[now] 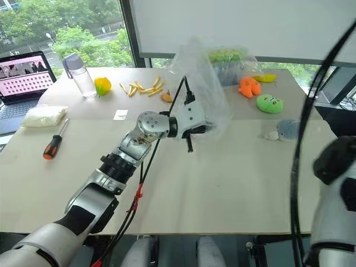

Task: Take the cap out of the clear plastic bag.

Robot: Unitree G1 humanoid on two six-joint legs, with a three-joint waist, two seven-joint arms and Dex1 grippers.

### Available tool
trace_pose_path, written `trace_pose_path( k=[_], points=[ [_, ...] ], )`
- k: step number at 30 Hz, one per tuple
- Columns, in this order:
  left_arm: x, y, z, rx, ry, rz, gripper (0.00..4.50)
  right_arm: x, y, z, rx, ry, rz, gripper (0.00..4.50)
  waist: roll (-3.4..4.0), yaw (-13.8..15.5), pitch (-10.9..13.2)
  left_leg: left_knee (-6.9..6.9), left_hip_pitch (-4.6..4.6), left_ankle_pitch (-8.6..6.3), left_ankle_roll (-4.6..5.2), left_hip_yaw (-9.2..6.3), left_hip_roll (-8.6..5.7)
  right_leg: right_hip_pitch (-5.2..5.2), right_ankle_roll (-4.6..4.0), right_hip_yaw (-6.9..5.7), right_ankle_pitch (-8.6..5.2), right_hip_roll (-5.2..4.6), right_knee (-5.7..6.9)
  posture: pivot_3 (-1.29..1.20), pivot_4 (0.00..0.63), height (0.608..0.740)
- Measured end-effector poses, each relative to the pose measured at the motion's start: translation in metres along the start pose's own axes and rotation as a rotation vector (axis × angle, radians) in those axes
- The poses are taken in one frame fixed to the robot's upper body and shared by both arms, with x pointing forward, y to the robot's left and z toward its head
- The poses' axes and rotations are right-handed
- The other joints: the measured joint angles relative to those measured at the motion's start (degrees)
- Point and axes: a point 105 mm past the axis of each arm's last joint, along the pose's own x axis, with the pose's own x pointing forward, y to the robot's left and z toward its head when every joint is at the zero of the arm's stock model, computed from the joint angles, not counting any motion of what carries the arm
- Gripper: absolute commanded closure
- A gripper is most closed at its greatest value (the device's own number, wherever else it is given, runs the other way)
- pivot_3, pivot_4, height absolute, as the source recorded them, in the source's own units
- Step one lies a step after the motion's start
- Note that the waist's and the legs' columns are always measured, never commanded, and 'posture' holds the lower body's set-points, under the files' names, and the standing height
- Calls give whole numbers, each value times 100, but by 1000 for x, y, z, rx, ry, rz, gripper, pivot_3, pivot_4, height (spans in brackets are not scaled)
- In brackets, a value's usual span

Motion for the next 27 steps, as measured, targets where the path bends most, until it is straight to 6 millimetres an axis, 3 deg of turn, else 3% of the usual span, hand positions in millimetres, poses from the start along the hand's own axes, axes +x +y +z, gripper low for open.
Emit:
trace_pose_path(
  k=[3,5,7,10,12,17,19,22,24,27],
  points=[
    [-7,6,-7,29,35,17,4500,0,-11,-17,85,-18,-72,4484,-12,48,-3,4,-2,1,1,-2,0,8,-8,-3,10,0,3,0,150,740],
    [-36,27,-32,155,187,55,4500,-5,-34,-31,196,-31,-161,4484,-24,26,0,9,0,2,3,1,3,4,-24,1,26,4,8,0,150,740],
    [-65,45,-48,219,301,87,4500,-6,-51,-33,253,-55,-219,4484,-15,9,5,9,3,4,5,3,2,-1,-25,4,27,3,23,0,150,740],
    [-109,76,-47,320,407,130,4500,4,-79,-26,329,-215,-234,4484,-15,-11,8,5,4,5,7,1,19,-12,-10,-3,18,22,22,0,150,740],
    [-143,98,-38,446,489,163,4500,6,-101,-32,368,-275,-265,4484,-14,-12,7,1,7,5,7,2,22,-9,-12,-5,18,23,27,0,150,740],
    [-212,120,-49,556,706,193,4500,-8,-154,-78,482,-250,-403,4484,-16,-33,8,-5,4,5,7,5,23,-14,-18,-6,24,21,28,0,150,740],
    [-236,126,-52,579,787,205,4500,-15,-166,-99,532,-240,-438,4484,-17,-20,9,-9,-4,5,7,4,22,-24,-1,-7,34,21,34,0,150,740],
    [-245,129,-43,644,812,195,4500,-20,-180,-125,599,-252,-480,4484,-17,32,9,-9,-32,5,7,4,22,-52,-1,-12,34,21,43,0,150,740],
    [-232,121,-41,689,779,145,4500,-52,-196,-136,624,-238,-591,4484,-19,146,8,-1,-51,5,7,-3,21,-44,-1,-40,28,9,39,0,150,740],
    [-207,80,-76,600,718,25,4500,-132,-226,-161,586,-134,-892,4484,-19,262,3,2,-54,4,6,8,12,-35,5,-37,26,-8,21,0,150,740]
  ],
)
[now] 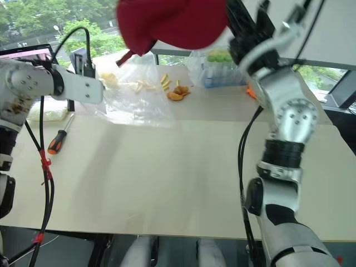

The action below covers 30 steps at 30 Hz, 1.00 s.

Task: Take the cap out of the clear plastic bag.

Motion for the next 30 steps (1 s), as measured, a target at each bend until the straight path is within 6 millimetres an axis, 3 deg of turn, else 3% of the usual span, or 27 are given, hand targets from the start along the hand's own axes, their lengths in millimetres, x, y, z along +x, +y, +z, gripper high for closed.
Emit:
trace_pose_path(
  k=[2,4,7,10,11,14,18,21,23,26,30],
  points=[
    [29,-44,18,-60,-81,-113,4500,-15,-47,-16,40,42,-150,4484,-2,-33,5,7,-20,1,1,5,4,-26,-2,11,12,10,8,0,150,740],
    [47,-65,43,-83,-161,-160,4500,-25,-70,-42,102,111,-219,4484,-4,-112,8,12,-23,2,2,2,9,-35,-5,15,15,21,24,0,150,740],
    [57,-74,73,-93,-250,-167,4500,-39,-95,-75,137,197,-314,4484,-4,-232,10,18,-14,6,9,-3,8,-44,-7,21,11,27,68,0,150,740],
    [58,-73,75,-116,-244,-159,4500,-60,-119,-86,89,233,-408,4484,-4,-245,9,10,40,10,15,-5,8,-7,20,23,-13,32,76,0,150,740],
    [60,-75,76,-134,-245,-162,4500,-69,-129,-90,55,251,-450,3897,-4,-243,9,10,59,10,15,-5,8,9,24,24,-16,32,77,0,150,740],
    [65,-85,85,-167,-267,-180,4500,-86,-151,-106,-2,300,-533,2936,-4,-274,9,15,80,10,15,-1,8,34,-12,29,-24,31,65,0,150,740],
    [67,-83,96,-203,-292,-170,4500,-86,-153,-113,-24,299,-528,1595,-4,-314,9,18,87,10,15,-1,7,48,-9,31,-19,30,63,0,150,740],
    [61,-87,100,-355,-332,-199,3784,-84,-155,-105,-70,268,-534,471,-4,-341,9,12,88,10,16,-2,7,48,2,30,-25,30,62,0,150,740],
    [54,-91,106,-459,-375,-243,3177,-81,-154,-96,-98,233,-530,0,-4,-351,9,11,87,10,16,-2,8,48,28,29,-19,30,63,0,150,740],
    [43,-90,109,-504,-402,-269,2161,-73,-150,-89,-143,218,-516,0,-4,-363,9,7,89,10,16,-2,8,46,28,29,-21,31,63,0,150,740],
    [29,-86,112,-726,-487,-297,771,-62,-142,-85,-171,213,-467,0,-4,-359,10,10,91,10,16,-5,8,48,7,26,-31,31,65,0,150,740]
  ],
)
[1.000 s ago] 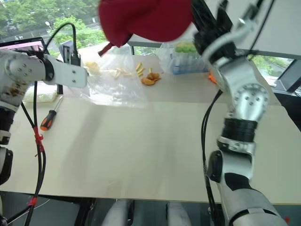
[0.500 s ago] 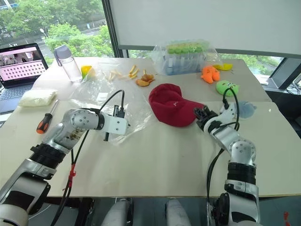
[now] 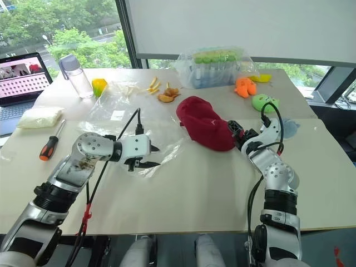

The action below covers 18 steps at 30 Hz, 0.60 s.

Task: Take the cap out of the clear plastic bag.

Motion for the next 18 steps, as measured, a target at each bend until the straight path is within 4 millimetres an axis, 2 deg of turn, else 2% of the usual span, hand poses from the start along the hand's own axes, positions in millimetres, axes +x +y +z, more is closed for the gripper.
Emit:
trace_pose_path(
  k=[2,3,5,6,8,9,10,11,12,14,16,18],
  points=[
    [-11,8,16,-231,-179,13,88,2,6,1,-17,12,33,0,-2,1,5,6,-3,0,0,0,0,0,-10,0,-2,-1,0,0,150,740],
    [-27,22,30,-378,-313,35,32,2,11,1,-39,32,59,0,-7,-1,11,11,-6,0,0,-3,1,-2,-10,-5,-1,0,2,0,150,740],
    [-74,50,51,-501,-514,111,32,3,21,3,-114,78,103,0,-9,-19,16,11,-4,0,0,-7,0,-1,-12,-6,0,2,0,0,150,740],
    [-111,69,64,-522,-631,206,32,1,22,8,-187,103,112,0,-9,-28,16,8,1,0,0,-7,0,3,-10,-6,0,2,-5,0,150,740],
    [-146,87,66,-533,-724,352,32,-1,23,16,-280,118,111,0,-7,-32,15,-3,19,0,0,-3,-3,19,16,-3,0,-1,-9,0,150,740],
    [-162,99,58,-559,-753,463,32,-2,25,21,-331,119,116,0,-7,-25,15,-11,35,-1,0,0,-5,30,23,-2,-4,-4,-8,0,150,740],
    [-172,111,38,-613,-751,598,32,-1,29,27,-394,113,118,0,-8,-12,15,-20,46,-2,0,1,-6,34,21,0,-7,-3,-7,0,150,740],
    [-175,117,22,-656,-728,676,32,-1,31,32,-441,101,119,0,-8,-1,15,-26,47,-2,0,1,-5,32,21,0,-7,-2,-6,0,150,740],
    [-173,121,-3,-716,-680,760,32,-2,33,40,-503,74,114,0,-9,10,15,-28,45,-2,0,0,-4,29,19,-3,-7,-1,-5,0,150,740],
    [-155,113,-37,-775,-576,836,32,-4,32,50,-622,34,80,0,-13,44,15,-28,36,-3,-2,2,-7,29,20,-2,-8,-8,-12,0,150,740],
    [-128,100,-55,-816,-506,843,32,-9,27,56,-698,-11,51,0,-22,115,13,-26,19,-4,-5,2,-7,25,27,-4,-2,-10,-32,0,150,740],
    [-98,89,-58,-830,-472,835,32,-13,20,53,-739,-29,28,0,-31,189,10,-15,-14,-4,-5,0,-5,16,36,-9,22,-9,-65,0,150,740]
  ],
)
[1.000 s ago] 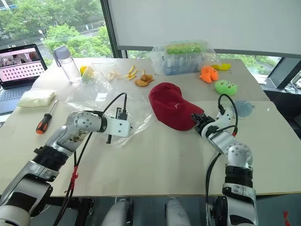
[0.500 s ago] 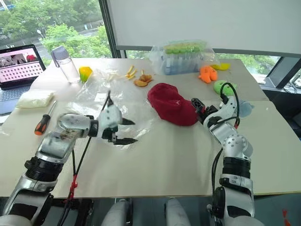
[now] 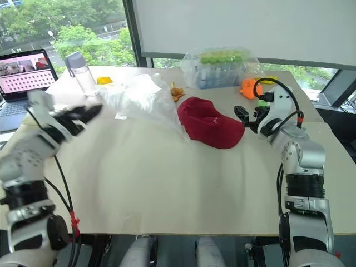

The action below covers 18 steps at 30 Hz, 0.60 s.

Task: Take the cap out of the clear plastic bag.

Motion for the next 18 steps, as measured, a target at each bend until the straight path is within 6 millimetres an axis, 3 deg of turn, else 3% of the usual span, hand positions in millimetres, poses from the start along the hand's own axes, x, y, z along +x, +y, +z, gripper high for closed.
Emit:
trace_pose_path(
  k=[5,11,18],
  points=[
    [13,-30,-21,29,-78,59,32,-13,0,-38,34,12,-99,0,-7,17,-3,18,-11,0,0,10,-3,7,-1,11,44,-4,-29,0,150,740],
    [13,-49,-67,79,-35,83,32,-34,11,-91,16,85,-164,0,-5,-52,-4,16,2,-9,-18,13,-2,3,-11,17,40,-1,-28,0,150,740],
    [1,-47,-93,117,-26,143,32,-41,14,-99,-23,59,-170,0,-6,-55,-6,16,17,-25,-44,17,-2,11,-30,19,29,-2,-27,0,150,740]
  ],
)
